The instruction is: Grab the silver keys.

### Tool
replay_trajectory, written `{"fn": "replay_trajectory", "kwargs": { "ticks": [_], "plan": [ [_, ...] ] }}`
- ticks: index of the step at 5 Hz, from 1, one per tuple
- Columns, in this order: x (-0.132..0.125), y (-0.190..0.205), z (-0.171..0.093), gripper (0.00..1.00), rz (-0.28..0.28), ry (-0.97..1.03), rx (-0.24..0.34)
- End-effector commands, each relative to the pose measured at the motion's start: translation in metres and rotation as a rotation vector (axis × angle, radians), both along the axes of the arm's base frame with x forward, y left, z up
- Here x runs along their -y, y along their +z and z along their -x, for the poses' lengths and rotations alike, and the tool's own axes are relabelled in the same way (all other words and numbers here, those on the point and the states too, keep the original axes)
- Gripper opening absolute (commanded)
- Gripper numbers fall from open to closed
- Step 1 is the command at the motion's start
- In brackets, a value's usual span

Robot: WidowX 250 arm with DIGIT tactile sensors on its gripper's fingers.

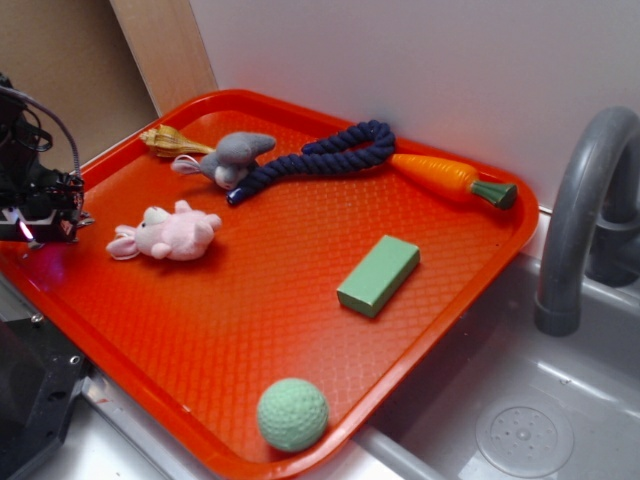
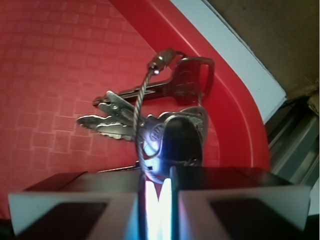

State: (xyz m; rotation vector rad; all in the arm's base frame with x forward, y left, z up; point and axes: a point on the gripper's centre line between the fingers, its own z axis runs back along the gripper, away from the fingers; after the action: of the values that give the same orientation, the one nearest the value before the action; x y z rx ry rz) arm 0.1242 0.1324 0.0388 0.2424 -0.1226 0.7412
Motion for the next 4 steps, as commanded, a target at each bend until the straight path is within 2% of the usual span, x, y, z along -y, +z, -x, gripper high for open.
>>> {"fn": "replay_trajectory", "kwargs": {
  "ticks": [1, 3, 4],
  "plan": [
    [-0.005, 0.003, -0.006, 0.0, -0.017, -0.005, -0.002],
    [-0.005, 0.005, -0.006, 0.0, -0.021, -0.003, -0.007],
    [0.0, 0.014, -0.006, 0.0, -0.004, -0.021, 0.002]
  ]
}}
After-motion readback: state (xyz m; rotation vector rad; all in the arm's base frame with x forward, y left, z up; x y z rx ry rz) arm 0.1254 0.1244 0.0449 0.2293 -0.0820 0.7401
